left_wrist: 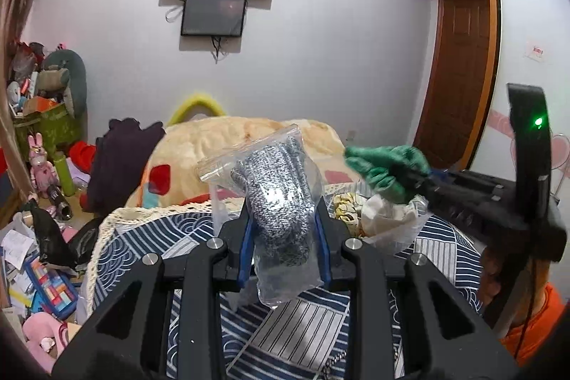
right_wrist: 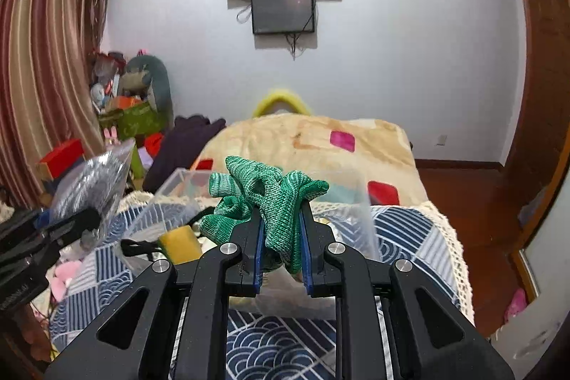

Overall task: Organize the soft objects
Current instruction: 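Drop the scrubber bag and green glove into the clear box, opening both tools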

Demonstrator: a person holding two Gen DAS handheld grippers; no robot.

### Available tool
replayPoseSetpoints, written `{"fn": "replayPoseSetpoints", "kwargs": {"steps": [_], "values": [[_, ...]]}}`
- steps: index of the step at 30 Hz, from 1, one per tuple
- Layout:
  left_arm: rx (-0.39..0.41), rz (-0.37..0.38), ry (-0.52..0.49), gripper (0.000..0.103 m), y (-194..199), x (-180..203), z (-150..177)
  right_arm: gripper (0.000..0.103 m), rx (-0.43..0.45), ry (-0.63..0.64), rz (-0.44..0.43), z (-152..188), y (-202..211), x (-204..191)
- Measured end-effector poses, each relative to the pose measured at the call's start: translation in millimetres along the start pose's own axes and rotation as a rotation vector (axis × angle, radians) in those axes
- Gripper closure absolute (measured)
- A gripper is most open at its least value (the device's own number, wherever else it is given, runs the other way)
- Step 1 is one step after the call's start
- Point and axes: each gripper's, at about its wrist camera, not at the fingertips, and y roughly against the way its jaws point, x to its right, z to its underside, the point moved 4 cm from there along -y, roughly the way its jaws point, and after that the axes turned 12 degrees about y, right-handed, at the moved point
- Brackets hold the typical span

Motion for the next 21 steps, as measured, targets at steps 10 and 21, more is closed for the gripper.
{"fn": "replayPoseSetpoints", "kwargs": {"steps": [10,21], "values": [[-0.107,-0.030,-0.004,0.073,-56.4,-2.3,-1.2,0.083,-0.159,0.016,0.003,25.0,-47.6,1.5],[-0.174,-0.065,0.002,0.073,-92.1,-9.3,2.2,0.058,-0.093,0.048,-0.011,30.8,-2.4,4.1]]}}
